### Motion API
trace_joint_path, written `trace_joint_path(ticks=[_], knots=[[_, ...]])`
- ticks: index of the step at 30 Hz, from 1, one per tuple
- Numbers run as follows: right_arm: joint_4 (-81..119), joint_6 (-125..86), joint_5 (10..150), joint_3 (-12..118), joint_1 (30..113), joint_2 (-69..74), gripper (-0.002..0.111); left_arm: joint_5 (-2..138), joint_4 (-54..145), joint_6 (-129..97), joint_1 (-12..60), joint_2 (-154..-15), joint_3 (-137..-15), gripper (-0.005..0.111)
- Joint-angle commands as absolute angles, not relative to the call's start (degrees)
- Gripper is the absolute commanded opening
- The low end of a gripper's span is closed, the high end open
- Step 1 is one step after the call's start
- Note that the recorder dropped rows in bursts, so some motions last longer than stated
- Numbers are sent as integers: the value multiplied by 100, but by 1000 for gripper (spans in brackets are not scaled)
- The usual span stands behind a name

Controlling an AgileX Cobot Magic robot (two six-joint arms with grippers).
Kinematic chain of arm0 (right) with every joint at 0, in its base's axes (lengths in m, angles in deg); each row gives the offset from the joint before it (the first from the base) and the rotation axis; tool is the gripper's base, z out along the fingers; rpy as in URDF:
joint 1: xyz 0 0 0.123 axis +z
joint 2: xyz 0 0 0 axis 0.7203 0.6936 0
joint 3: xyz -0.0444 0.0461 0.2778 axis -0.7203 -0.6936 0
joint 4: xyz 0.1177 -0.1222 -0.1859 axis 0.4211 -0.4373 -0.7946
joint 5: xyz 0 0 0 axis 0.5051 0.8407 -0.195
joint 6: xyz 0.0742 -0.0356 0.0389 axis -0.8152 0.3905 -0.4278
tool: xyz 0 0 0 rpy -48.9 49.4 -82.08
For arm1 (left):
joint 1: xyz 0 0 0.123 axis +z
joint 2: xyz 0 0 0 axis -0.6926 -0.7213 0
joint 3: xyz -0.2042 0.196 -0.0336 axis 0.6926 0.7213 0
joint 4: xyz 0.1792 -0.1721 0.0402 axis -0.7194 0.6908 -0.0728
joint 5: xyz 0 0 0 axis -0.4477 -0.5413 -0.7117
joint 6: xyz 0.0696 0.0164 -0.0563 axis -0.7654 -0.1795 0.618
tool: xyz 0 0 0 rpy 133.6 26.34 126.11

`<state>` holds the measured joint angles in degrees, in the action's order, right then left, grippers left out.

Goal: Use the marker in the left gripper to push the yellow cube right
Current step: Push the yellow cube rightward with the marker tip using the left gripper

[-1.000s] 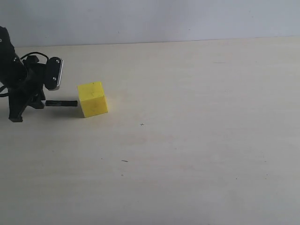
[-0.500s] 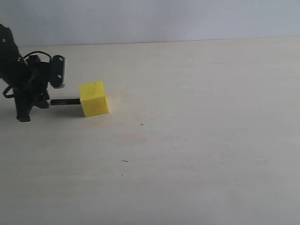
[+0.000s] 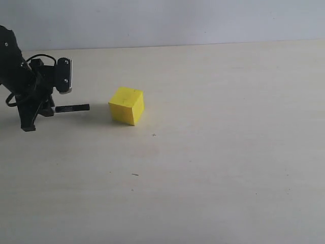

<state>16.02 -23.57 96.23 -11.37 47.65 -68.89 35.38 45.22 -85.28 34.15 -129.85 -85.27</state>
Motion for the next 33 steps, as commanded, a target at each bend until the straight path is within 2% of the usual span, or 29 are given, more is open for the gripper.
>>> trace_joint_path(ticks=[1,9,20,27,33], knots=[[1581,-2347,9615,-1164,4742,-6925,0,3575,4553,-8460,3258,-12988,-8557,0],[1581,-2347,9615,-1164,4742,-6925,0,3691,4588,-8460,2456,-12988,-8557,0],[1581,-2347,9615,-1164,4742,-6925,0,3634,4553,-8224,2770,-12988,-8557,0],[1581,-2347,9615,-1164,4742,-6925,0,4379,4553,-8235,2124,-12988,-8557,0],[1581,-2347,9615,-1164,4742,-6925,0,4044,4553,-8068,2446,-12988,-8557,0]])
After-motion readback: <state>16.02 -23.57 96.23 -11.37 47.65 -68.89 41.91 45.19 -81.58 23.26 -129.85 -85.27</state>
